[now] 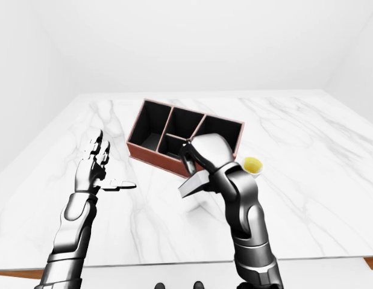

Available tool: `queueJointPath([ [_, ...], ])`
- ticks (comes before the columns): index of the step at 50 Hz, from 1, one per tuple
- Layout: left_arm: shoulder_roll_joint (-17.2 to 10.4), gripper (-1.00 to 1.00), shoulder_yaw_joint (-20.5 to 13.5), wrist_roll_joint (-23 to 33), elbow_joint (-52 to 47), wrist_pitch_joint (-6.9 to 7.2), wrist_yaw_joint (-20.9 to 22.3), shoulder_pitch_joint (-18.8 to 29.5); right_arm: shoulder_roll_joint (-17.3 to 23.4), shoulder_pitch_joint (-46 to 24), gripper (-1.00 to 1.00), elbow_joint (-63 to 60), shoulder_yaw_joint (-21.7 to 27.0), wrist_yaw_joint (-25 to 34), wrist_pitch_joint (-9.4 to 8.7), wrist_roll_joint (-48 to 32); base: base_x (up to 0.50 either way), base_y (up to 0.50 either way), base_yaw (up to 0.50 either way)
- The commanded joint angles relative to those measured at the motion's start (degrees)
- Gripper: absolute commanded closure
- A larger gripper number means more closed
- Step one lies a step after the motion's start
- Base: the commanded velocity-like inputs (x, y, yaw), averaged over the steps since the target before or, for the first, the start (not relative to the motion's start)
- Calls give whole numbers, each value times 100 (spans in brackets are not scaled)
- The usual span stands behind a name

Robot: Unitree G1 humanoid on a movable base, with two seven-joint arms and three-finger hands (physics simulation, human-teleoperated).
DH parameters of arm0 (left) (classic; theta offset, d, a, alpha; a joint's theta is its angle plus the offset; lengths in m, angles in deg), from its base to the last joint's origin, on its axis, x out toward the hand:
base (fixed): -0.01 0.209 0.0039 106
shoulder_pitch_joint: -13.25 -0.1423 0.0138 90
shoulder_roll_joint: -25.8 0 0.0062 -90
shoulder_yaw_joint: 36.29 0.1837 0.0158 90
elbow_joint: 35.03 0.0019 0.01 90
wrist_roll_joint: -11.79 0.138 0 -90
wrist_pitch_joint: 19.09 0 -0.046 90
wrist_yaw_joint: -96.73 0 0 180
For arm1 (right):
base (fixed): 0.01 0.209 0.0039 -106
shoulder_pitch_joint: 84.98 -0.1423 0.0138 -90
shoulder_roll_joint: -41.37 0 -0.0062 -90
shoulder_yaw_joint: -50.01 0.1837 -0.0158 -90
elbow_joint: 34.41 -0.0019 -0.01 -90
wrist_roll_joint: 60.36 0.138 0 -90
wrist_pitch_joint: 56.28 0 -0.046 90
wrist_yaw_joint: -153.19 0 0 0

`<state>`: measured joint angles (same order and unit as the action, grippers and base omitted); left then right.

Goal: Pick up the book and place it in the right compartment of the caddy.

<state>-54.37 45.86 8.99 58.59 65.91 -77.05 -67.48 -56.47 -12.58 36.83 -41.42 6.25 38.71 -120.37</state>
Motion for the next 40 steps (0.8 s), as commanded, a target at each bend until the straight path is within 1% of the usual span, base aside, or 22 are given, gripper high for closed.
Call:
queueJointPath([
  [1, -1, -100, 5, 24, -18, 0, -10, 19, 44, -522, 100, -340, 169, -20, 0, 420, 0, 0, 0],
  [10, 3, -100, 14, 55, 17, 0, -9, 19, 78, -852, 100, -520, 223, -265, 0, 602, 0, 0, 0],
  [11, 0, -100, 10, 56, 13, 0, -14, 24, 69, -932, 100, -556, 230, -242, 0, 769, 0, 0, 0],
  [24, 7, -100, 25, 77, -79, 0, -12, 16, 261, -1711, 100, -946, 395, -289, 0, 1150, 0, 0, 0],
  [28, 11, -100, 28, 85, -132, 0, 1, -12, 444, -2107, 100, -800, 466, -40, 0, 1210, 0, 0, 0],
  [29, 14, -100, 30, 80, -142, 0, 10, -23, 548, -2403, 100, -597, 568, -10, 0, 1293, 0, 0, 0],
  [34, 31, -100, 63, 146, -156, 0, 19, -59, 925, -3163, 100, -80, 672, 45, 0, 1617, 0, 0, 0],
  [38, 42, -100, 64, 144, -342, 2, 24, -78, 1181, -3713, 100, 404, 706, -6, 0, 1676, 0, 0, 0],
  [40, 51, -100, 69, 147, -436, 56, 26, -99, 1291, -3957, 100, 693, 716, 5, 0, 1723, 0, 0, 0],
])
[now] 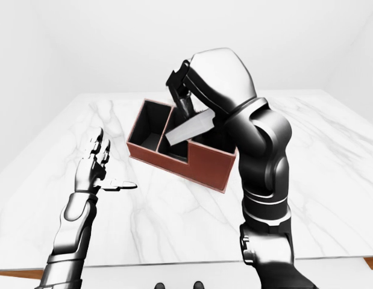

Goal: Pick up the book and place it in the right compartment of the caddy.

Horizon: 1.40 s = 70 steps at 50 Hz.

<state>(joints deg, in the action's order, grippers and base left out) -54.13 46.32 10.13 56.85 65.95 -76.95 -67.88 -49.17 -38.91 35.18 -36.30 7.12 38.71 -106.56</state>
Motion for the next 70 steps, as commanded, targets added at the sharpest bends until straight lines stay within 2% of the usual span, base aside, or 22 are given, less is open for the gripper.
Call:
queueJointPath([
  [1, 31, -100, 26, 36, -295, 68, 19, -68, 609, -1419, 100, 982, 208, -117, 0, 327, 0, 0, 0],
  [7, 45, -100, 23, 30, -590, 281, 29, -75, 859, -2105, 100, 1995, 142, 498, 0, 348, 0, 0, 0],
  [9, 55, -100, 31, 30, -685, 354, 20, -77, 928, -2329, 100, 2506, 108, 537, 0, 290, 0, 0, 0],
  [17, 110, -100, 93, 57, -861, 413, 45, -148, 1004, -3411, 100, 4647, -41, 502, 0, -228, 0, 0, 0],
  [23, 134, -100, 103, 44, -1015, 459, 68, -237, 980, -4127, 100, 6309, -228, -194, 0, -850, 0, 0, 0],
  [25, 140, -100, 99, 36, -1018, 465, 66, -233, 933, -4373, 100, 6951, -330, -587, 0, -1133, 0, 0, 0],
  [33, 141, -100, 99, -32, -1076, 552, 87, -159, 780, -4504, 100, 7954, -488, -1351, 0, -1763, 0, 0, 0],
  [39, 164, -100, 168, 15, -871, 375, 96, -183, 667, -4390, 100, 8380, -556, -1765, 0, -2076, 0, 0, 0],
  [44, 152, -100, 140, -2, -872, 382, 108, -182, 605, -4328, 100, 8640, -604, -2042, 0, -2269, 0, 0, 0],
  [50, 155, -100, 138, -8, -726, 281, 104, -167, 561, -4275, 100, 8838, -636, -2235, 0, -2446, 0, 0, 0],
  [56, 144, -100, 127, -20, -684, 261, 104, -153, 530, -4283, 100, 8985, -651, -2377, 0, -2555, 0, 0, 0],
  [64, 131, -100, 105, -27, -503, 118, 109, -157, 399, -4263, 100, 9109, -694, -2577, 0, -2681, 0, 0, 0],
  [70, 116, -100, 80, -47, -448, 85, 109, -155, 385, -4300, 100, 9181, -681, -2628, 0, -2701, 0, 0, 0],
])
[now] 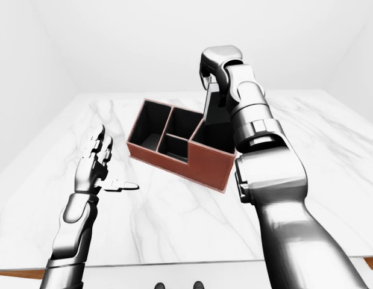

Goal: Pick up the book and place it in the right compartment of the caddy.

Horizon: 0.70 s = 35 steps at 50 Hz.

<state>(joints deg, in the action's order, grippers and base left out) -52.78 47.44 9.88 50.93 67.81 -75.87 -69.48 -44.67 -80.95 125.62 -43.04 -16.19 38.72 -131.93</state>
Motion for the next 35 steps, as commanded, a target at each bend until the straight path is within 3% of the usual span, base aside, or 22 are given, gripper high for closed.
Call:
queueJointPath([
  [1, -20, -100, -32, -23, 153, -108, 2, 3, -72, -97, 100, 146, -4, -305, 0, -163, 0, 0, 0],
  [12, -28, -100, -34, -25, 283, -189, -3, 22, -140, -28, 100, 339, -32, -405, 0, -277, 0, 0, 0],
  [35, -44, -100, -59, -30, 377, -190, -47, 13, -314, -63, 100, 630, 58, -582, 0, -271, 0, 0, 0],
])
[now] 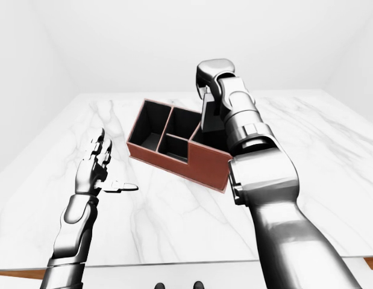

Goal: Pick up the book and place it in the right compartment of the caddy.

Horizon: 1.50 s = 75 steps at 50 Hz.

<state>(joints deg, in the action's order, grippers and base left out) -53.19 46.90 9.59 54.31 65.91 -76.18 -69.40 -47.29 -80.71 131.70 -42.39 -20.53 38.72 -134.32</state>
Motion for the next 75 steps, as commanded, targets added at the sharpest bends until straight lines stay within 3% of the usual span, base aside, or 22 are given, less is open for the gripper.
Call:
queueJointPath([
  [1, -6, -100, -9, -1, 50, 0, -18, 10, -58, -87, 100, 28, 1, -145, 0, -25, 0, 0, 0],
  [75, -131, -100, -201, -140, 411, 0, 15, -14, -320, 685, 100, 211, 19, -534, 0, -478, 0, 0, 0],
])
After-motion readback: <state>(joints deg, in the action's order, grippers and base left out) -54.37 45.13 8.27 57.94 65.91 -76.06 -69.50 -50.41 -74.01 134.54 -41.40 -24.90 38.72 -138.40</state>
